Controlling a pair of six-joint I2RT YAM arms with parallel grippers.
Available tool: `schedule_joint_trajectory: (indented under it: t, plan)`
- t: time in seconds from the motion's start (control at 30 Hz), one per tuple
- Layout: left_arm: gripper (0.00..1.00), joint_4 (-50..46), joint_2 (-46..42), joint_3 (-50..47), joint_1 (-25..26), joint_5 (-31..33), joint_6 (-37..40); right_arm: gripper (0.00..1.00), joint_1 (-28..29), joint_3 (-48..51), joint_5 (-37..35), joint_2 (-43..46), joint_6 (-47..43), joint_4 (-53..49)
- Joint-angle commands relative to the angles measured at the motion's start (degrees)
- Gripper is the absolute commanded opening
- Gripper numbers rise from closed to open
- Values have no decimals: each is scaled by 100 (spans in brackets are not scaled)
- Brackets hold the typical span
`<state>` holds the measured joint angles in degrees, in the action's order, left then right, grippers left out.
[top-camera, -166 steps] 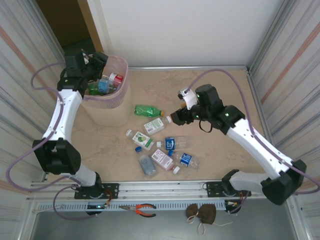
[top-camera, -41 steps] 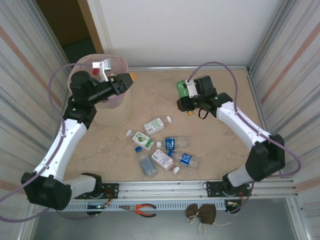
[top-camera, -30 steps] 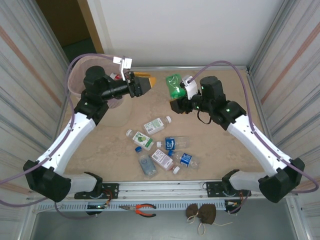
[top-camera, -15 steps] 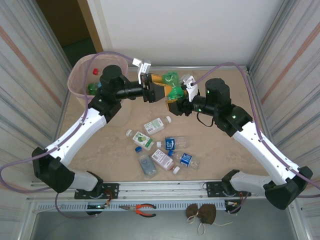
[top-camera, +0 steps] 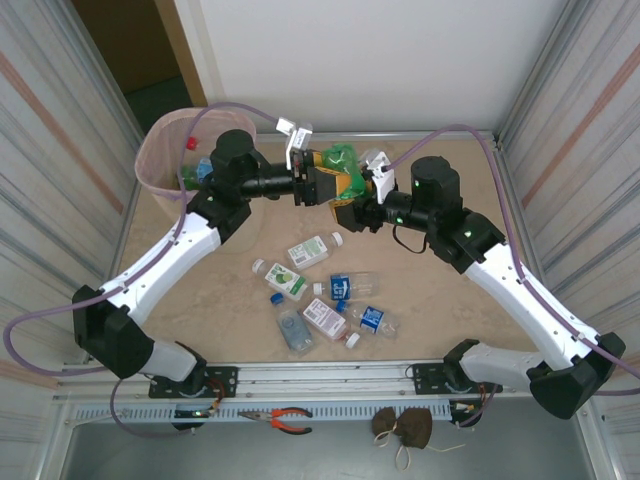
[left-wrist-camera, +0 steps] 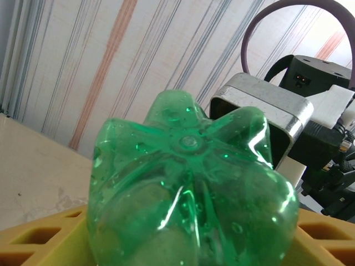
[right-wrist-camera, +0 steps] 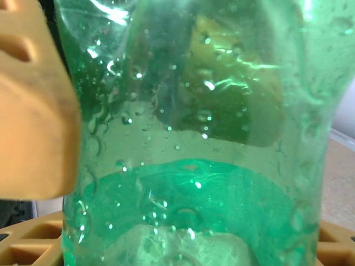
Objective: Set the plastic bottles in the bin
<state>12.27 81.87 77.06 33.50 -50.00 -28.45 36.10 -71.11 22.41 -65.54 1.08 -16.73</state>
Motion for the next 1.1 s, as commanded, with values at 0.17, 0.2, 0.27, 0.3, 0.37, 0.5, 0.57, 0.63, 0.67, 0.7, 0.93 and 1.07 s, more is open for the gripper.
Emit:
schedule_joint_trajectory:
  t: [0.17, 0.2, 0.27, 0.3, 0.37, 0.5, 0.57, 0.63, 0.67, 0.7, 0.93, 1.07]
  plan:
    - [64, 159, -9, 197, 51, -146, 168, 49, 63, -83, 201, 8, 181, 264]
    - [63, 161, -28, 190, 49, -127, 170, 49, 64, -80, 176, 7, 187, 257]
    - [62, 153, -55, 182, 43, -57, 181, 49, 67, -82, 151, 19, 199, 241]
    - [60, 144, -73, 185, 51, -16, 192, 50, 72, -78, 141, 32, 205, 235]
    - [59, 136, -100, 181, 47, 37, 213, 51, 74, -78, 101, 49, 201, 209]
    - [56, -18, -180, 217, 44, 203, 347, 61, 95, -84, -27, 108, 190, 105]
    - [55, -146, -219, 273, 30, 298, 432, 68, 99, -80, -103, 171, 179, 48]
    - [54, -268, -276, 307, 3, 441, 471, 75, 108, -86, -195, 270, 169, -43]
    - [54, -322, -295, 330, -37, 493, 466, 77, 106, -80, -244, 307, 156, -90]
    - [54, -431, -322, 377, -84, 537, 487, 79, 107, -85, -300, 374, 136, -148]
    - [53, -1554, -563, 735, -708, 974, 771, 85, 103, -141, -721, 853, -102, -685]
    - [53, -2645, -606, 1238, -1238, 1147, 1204, 87, 84, -153, -954, 1150, -223, -917]
